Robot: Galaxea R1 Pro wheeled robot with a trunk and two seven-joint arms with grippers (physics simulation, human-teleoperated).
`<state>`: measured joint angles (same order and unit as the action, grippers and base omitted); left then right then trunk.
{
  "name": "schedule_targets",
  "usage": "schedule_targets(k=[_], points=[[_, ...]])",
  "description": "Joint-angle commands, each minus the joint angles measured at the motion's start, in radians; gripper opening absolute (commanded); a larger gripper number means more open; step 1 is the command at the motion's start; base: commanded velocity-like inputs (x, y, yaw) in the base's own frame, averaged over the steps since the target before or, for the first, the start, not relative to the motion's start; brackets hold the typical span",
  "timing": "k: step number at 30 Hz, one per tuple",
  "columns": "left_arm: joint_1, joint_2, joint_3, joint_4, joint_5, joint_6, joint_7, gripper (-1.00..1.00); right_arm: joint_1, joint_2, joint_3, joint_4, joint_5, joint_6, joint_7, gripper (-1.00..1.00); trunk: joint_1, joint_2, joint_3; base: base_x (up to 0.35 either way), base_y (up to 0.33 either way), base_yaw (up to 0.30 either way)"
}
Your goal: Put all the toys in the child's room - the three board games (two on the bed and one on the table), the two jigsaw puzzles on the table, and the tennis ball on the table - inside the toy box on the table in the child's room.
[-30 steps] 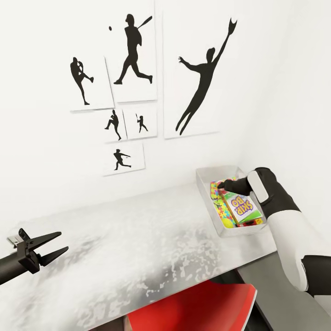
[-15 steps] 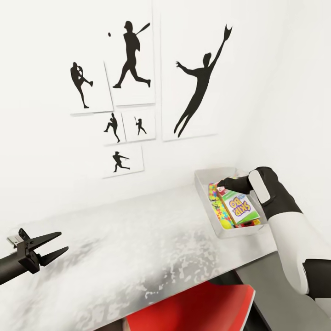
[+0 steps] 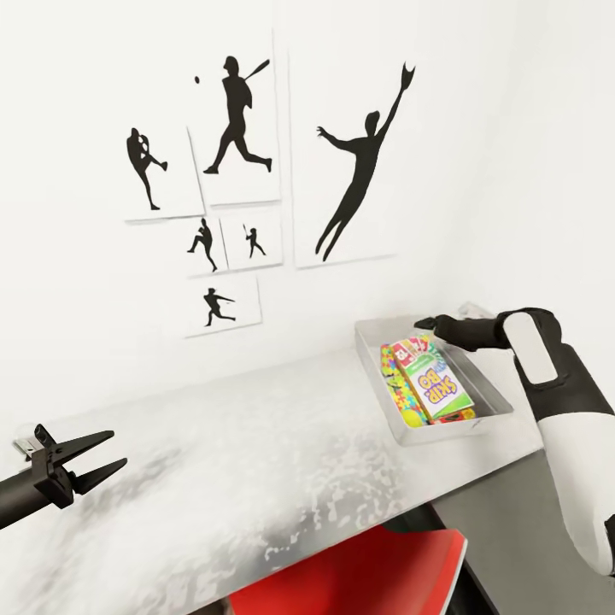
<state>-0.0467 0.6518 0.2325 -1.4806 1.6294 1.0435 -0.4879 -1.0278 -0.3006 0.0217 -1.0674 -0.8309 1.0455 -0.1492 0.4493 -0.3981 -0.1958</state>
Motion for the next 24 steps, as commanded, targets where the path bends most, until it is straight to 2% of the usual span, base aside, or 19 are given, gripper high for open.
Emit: schedule_targets(k=[1, 5, 7, 13, 14, 15, 19, 21, 24], points=[[-0.001, 0.0, 0.0, 0.0, -0.005, 0.004, -0.006, 1.0, 0.012, -0.019, 0.003, -0.022, -0.051, 0.002, -0.01, 1.0, 0.001, -0.002, 0.0, 0.0, 0.0, -0.07], [-0.001, 0.0, 0.0, 0.0, -0.005, 0.004, -0.006, 1.0, 0.046, -0.049, 0.003, -0.066, -0.13, 0.002, -0.01, 1.0, 0.001, -0.002, 0.006, 0.0, 0.0, -0.07], [-0.001, 0.0, 0.001, 0.0, -0.005, 0.004, -0.007, 1.0, 0.089, -0.073, 0.002, -0.111, -0.214, 0.002, -0.01, 1.0, 0.001, -0.002, 0.009, 0.0, 0.0, -0.07], [-0.001, 0.0, 0.003, 0.0, -0.005, 0.004, -0.007, 1.0, 0.167, -0.113, 0.0, -0.187, -0.338, 0.002, -0.01, 1.0, 0.001, -0.002, 0.019, 0.0, 0.0, -0.07], [-0.001, 0.0, 0.003, 0.0, -0.005, 0.004, -0.007, 1.0, 0.195, -0.124, -0.003, -0.214, -0.376, 0.002, -0.01, 1.0, 0.001, -0.002, 0.02, 0.0, 0.0, -0.07], [-0.001, 0.0, 0.003, 0.0, -0.005, 0.004, -0.007, 1.0, 0.209, -0.128, -0.006, -0.228, -0.394, 0.002, -0.01, 1.0, 0.001, -0.002, 0.022, 0.0, 0.0, -0.07], [-0.001, 0.001, 0.003, 0.0, -0.005, 0.004, -0.008, 1.0, 0.267, -0.14, -0.036, -0.284, -0.462, 0.002, -0.01, 1.0, 0.001, -0.002, 0.028, 0.0, 0.0, -0.07], [-0.001, 0.001, 0.004, 0.0, -0.005, 0.004, -0.008, 1.0, 0.317, -0.144, -0.069, -0.326, -0.501, 0.002, -0.01, 1.0, 0.001, -0.002, 0.031, 0.0, 0.0, -0.07], [-0.001, 0.001, 0.005, 0.0, -0.005, 0.004, -0.008, 1.0, 0.374, -0.146, -0.101, -0.37, -0.526, 0.002, -0.009, 1.0, 0.001, -0.002, 0.036, 0.0, 0.0, -0.07]])
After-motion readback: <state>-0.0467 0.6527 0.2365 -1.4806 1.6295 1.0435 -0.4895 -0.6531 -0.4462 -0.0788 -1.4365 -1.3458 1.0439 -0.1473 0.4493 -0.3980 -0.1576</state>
